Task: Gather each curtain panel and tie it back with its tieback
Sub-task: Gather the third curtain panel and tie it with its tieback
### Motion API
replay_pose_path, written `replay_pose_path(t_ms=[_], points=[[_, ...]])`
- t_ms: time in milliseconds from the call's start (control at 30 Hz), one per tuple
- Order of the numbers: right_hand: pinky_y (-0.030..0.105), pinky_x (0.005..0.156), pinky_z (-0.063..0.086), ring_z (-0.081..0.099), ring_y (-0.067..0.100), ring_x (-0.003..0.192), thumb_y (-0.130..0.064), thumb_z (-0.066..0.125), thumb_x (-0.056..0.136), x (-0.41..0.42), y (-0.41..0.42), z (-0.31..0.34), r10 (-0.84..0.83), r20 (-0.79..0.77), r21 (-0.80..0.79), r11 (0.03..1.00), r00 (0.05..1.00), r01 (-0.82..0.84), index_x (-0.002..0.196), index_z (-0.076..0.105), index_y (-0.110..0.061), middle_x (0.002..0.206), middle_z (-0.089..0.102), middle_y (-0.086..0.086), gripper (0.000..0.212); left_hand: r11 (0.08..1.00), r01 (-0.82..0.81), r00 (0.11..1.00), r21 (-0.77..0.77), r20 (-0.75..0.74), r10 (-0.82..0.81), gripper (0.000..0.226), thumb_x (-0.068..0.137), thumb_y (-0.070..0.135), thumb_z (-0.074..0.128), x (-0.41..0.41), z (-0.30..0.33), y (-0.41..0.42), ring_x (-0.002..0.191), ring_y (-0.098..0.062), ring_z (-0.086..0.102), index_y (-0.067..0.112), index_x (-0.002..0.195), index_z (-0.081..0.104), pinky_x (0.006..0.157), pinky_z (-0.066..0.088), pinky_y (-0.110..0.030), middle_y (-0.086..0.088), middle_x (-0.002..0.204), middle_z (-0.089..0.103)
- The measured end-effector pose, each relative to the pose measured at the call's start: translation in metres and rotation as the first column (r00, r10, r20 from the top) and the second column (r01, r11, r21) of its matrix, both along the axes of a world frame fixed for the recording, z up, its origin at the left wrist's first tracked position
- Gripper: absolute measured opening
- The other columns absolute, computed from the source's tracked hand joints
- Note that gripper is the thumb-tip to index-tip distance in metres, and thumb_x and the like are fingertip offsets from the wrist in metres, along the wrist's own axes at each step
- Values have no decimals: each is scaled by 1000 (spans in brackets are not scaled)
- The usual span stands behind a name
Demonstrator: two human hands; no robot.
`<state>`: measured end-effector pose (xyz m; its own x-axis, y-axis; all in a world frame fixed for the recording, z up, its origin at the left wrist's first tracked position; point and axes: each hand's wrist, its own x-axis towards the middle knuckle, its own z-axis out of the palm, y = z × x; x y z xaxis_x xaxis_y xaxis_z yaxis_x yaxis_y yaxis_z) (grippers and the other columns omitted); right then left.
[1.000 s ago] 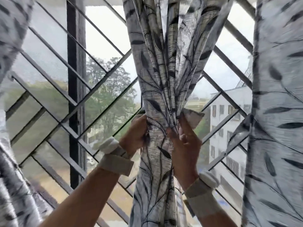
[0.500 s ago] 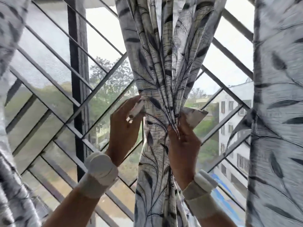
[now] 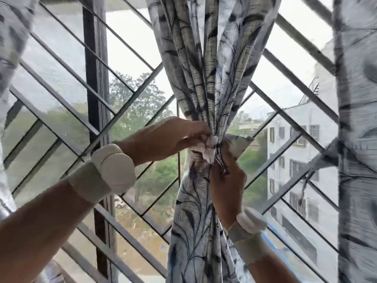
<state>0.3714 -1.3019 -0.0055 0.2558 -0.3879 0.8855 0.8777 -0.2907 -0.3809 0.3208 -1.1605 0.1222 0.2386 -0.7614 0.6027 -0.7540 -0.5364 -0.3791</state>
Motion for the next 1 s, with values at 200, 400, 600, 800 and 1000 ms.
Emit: replay_pose_path(t_ms=[200,400,600,800,1000], points=[[-1,61,34,53,2,69,4,57,80,-6,0,2,-15,-44,-66,998,999,12,94,70,-8,77,64,-7,22,928,-114,878,354,472,-72,23,92,28,54,19,27,-29,137,-24,34,16,111,61,113,15,-44,-4,135,54],[18,59,45,55,-5,65,1,63,80,-14,-9,9,224,-104,47,974,969,-221,115,69,-20,79,69,-17,41,862,-190,867,469,493,-77,29,92,35,49,28,45,-28,99,-18,61,24,119,50,100,20,-41,6,94,71],[43,96,51,60,28,114,-6,75,76,-26,-5,20,549,-25,323,795,835,-513,127,59,-19,118,66,2,55,891,-97,940,444,335,-65,11,89,28,61,27,42,-20,93,-8,46,23,99,65,95,17,-40,12,88,69],[37,77,54,69,15,91,-23,62,91,-22,-26,37,804,21,581,474,595,-661,132,55,-21,98,73,-6,42,910,-120,937,397,349,-29,17,90,38,56,26,39,-12,91,-6,44,25,99,64,94,16,-34,16,88,67],[25,55,54,62,9,57,-13,64,89,-12,-33,44,859,-88,588,454,504,-670,82,62,-11,62,65,-2,7,915,-124,941,384,339,-15,25,92,38,52,26,36,-11,93,-4,43,24,106,67,95,18,-39,15,92,69]])
